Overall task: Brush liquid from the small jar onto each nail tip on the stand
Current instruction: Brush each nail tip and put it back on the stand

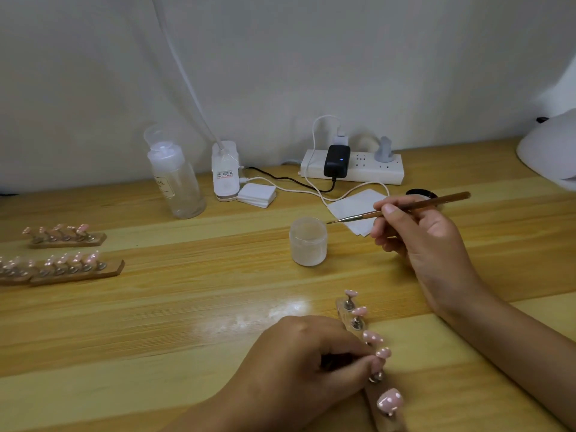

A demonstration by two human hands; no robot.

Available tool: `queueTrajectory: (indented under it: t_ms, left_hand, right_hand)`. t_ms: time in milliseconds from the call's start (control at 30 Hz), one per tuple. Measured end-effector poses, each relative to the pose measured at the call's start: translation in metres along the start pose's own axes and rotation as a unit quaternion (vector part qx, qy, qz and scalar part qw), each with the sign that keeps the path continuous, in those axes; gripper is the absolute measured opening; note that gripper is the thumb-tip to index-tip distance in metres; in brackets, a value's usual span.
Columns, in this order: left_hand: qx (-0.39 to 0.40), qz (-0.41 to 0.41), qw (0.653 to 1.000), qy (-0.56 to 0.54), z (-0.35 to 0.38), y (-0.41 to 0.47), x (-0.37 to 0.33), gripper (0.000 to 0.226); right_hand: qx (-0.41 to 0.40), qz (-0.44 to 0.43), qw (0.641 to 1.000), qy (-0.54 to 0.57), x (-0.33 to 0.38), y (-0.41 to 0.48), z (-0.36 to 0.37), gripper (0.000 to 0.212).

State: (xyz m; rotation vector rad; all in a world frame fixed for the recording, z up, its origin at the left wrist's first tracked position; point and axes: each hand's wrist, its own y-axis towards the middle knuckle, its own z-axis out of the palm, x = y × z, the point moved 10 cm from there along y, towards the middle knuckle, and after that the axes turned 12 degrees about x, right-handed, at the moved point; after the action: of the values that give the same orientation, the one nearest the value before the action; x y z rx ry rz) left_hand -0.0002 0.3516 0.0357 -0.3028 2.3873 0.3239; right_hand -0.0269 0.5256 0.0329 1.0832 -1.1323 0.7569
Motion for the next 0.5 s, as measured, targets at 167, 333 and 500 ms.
queueTrajectory:
  t_ms: [167, 333, 500]
  left_hand:
    - [-0.026, 0.012, 0.996, 0.082, -0.001, -0.005, -0.007, 0.016]
    - [-0.036, 0.011, 0.999, 0.030, -0.003, -0.005, -0.003, 0.016]
    - [-0.038, -0.019, 0.973, -0.226, -0.010, -0.006, 0.014, 0.007]
  right_hand:
    - [-0.004, -0.008, 1.000, -0.004, 0.001, 0.001, -0.001, 0.012]
    - [0.000, -0.016, 1.000, -0.007, 0.003, 0.000, -0.001, 0.013]
    - [0.001, -0.035, 0.999, -0.018, 0.008, -0.001, 0.001, 0.013]
